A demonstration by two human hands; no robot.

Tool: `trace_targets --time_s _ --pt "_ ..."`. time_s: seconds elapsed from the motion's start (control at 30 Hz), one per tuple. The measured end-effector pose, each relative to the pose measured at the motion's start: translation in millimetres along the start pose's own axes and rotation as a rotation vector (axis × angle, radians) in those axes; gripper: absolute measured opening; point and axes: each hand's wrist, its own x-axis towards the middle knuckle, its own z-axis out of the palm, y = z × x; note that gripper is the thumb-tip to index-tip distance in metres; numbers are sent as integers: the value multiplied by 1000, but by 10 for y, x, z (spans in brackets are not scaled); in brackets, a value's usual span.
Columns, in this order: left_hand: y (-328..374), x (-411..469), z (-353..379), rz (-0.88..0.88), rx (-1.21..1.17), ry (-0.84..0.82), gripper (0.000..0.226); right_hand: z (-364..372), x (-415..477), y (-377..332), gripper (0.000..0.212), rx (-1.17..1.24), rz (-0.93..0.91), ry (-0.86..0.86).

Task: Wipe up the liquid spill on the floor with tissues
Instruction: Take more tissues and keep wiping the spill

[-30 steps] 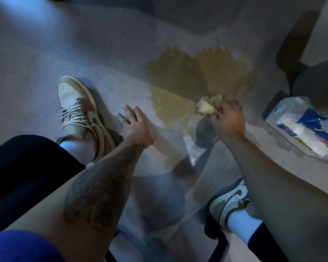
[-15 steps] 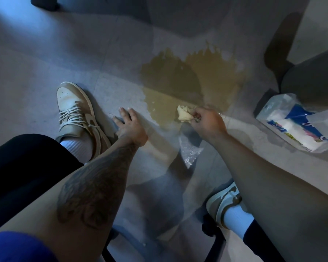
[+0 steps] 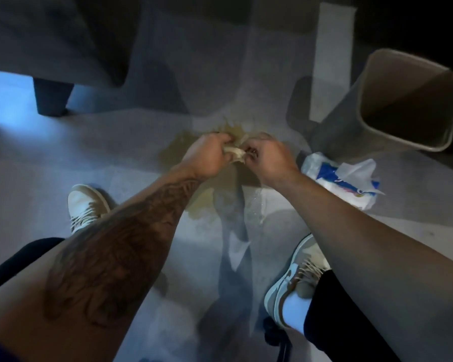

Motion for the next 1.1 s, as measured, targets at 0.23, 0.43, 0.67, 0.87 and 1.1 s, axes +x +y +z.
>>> trace_targets --time_s 0.23,0.43,0.67,0.87,1.1 --pt "918 553 -280 173 -45 128 21 -1071 120 319 24 -27 -71 157" --pt "1851 1063 -261 226 -44 208 21 -1900 123 766 25 -58 18 268" --pt "2641 1240 179 351 28 81 30 -2280 -232 1360 24 -130 175 404" --pt "2506 1103 344 341 52 57 56 -2126 -548 1490 29 -108 274 471" --pt "1995 581 462 228 -123 319 5 -1607 -1044 1516 19 -264 369 7"
